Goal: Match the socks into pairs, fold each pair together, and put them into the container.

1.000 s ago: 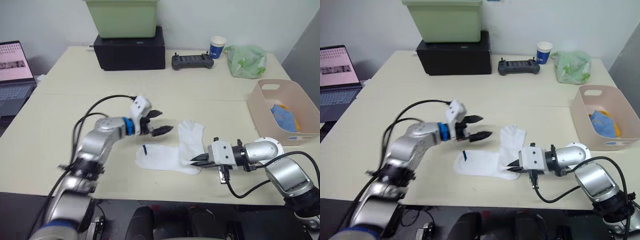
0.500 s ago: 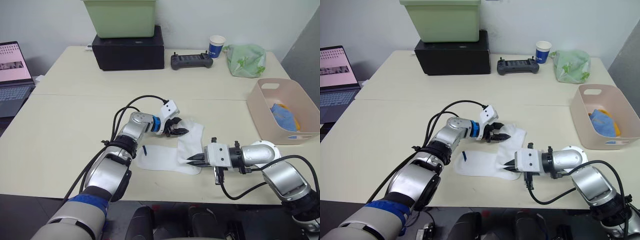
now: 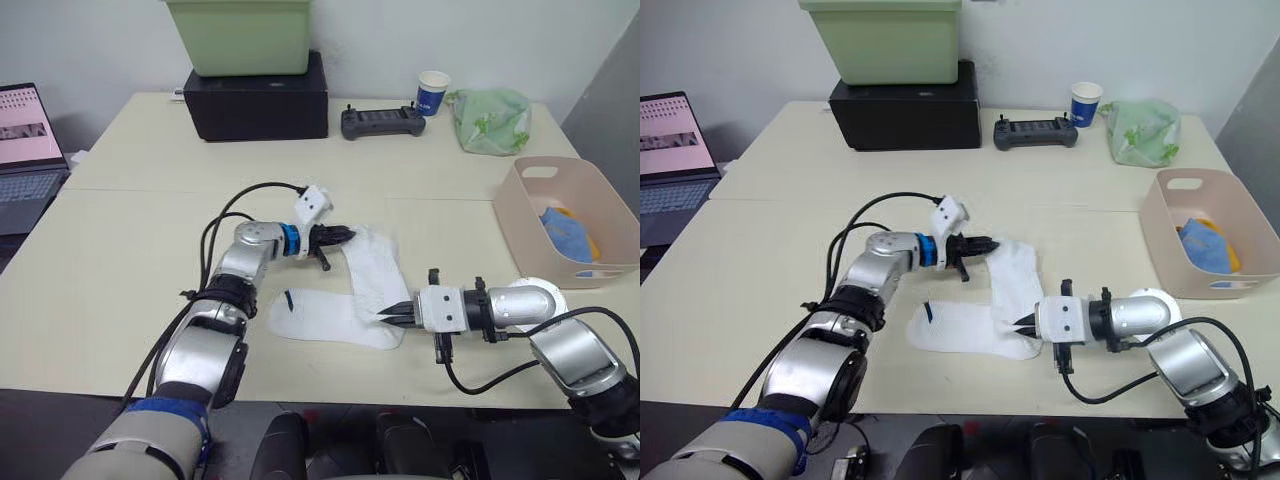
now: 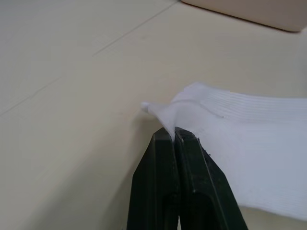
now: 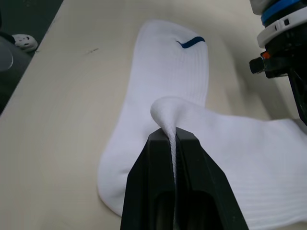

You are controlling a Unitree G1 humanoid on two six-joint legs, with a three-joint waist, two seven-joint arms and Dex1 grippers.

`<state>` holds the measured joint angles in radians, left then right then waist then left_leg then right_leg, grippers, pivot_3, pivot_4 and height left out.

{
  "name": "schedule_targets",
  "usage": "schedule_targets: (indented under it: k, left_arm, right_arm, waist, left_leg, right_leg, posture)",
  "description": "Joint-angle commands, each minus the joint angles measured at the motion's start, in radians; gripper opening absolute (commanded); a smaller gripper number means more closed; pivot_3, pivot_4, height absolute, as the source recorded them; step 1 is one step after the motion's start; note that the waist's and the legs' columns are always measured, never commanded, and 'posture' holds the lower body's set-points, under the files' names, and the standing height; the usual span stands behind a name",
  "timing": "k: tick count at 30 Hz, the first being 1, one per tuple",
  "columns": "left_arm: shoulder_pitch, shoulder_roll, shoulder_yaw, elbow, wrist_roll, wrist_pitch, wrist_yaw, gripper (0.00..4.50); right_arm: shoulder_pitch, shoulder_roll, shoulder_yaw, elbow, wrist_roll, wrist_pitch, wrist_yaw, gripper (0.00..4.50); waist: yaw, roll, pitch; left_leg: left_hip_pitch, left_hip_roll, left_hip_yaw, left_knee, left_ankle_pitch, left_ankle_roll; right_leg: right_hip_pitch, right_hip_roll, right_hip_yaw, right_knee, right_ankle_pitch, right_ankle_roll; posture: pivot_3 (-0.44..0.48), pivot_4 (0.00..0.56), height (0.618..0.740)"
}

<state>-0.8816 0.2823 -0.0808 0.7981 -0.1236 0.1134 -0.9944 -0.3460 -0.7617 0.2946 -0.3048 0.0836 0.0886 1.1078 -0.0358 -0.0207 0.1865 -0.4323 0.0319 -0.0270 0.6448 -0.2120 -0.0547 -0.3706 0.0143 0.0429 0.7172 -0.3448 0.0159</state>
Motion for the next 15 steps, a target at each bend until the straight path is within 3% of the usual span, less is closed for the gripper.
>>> schedule_targets:
  k: [1,3,6,9,12,15]
  left_arm:
    - [0.144,0.052,0.095,-0.306,-0.095,0.172,0.066,0.02]
    - [0.258,0.063,0.127,-0.495,-0.127,0.266,0.127,0.02]
    - [0.362,0.048,0.153,-0.645,-0.137,0.317,0.223,0.02]
    - [0.423,0.023,0.159,-0.71,-0.126,0.319,0.306,0.0]
    - [0.45,0.009,0.152,-0.743,-0.131,0.309,0.34,0.0]
    - [0.48,0.018,0.156,-0.785,-0.15,0.332,0.35,0.61]
  right_arm:
    - [-0.126,-0.012,-0.022,0.213,-0.048,-0.196,0.035,0.0]
    - [-0.215,0.024,-0.001,0.408,-0.051,-0.292,0.074,0.0]
    - [-0.297,0.075,0.021,0.629,-0.062,-0.425,0.116,0.0]
    - [-0.347,0.112,0.016,0.747,-0.031,-0.456,0.187,0.74]
    - [-0.361,0.122,-0.011,0.739,0.01,-0.434,0.223,1.77]
    - [-0.325,0.099,-0.076,0.655,0.085,-0.304,0.211,2.83]
  waist:
    - [-0.003,0.0,0.0]
    - [-0.012,0.0,0.0]
    - [-0.002,0.0,0.0]
    - [0.01,0.0,0.0]
    - [0.011,0.0,0.0]
    - [0.009,0.0,0.0]
  left_leg:
    - [0.001,0.0,0.0,0.0,0.0,-0.001]
    - [0.002,0.004,0.0,0.0,0.001,-0.001]
    - [0.002,0.01,0.0,0.0,0.001,-0.002]
    - [0.002,0.011,0.0,0.001,0.001,-0.002]
    - [0.001,0.011,0.001,0.001,0.001,-0.002]
    - [0.001,0.011,0.001,0.001,0.001,-0.002]
  right_leg:
    - [0.0,-0.001,0.0,0.0,0.0,0.0]
    - [0.001,-0.004,0.002,0.0,0.0,0.0]
    - [0.002,-0.003,0.001,0.0,0.0,0.0]
    - [0.002,-0.002,0.0,0.0,0.0,0.0]
    - [0.002,-0.002,0.001,0.0,0.0,0.0]
    - [0.002,-0.002,0.0,0.0,0.0,0.0]
  posture:
    - [0.0,0.15,0.74]
    - [0.0,0.15,0.74]
    - [0.0,0.15,0.74]
    - [0.0,0.15,0.74]
    - [0.0,0.15,0.74]
    - [0.0,0.15,0.74]
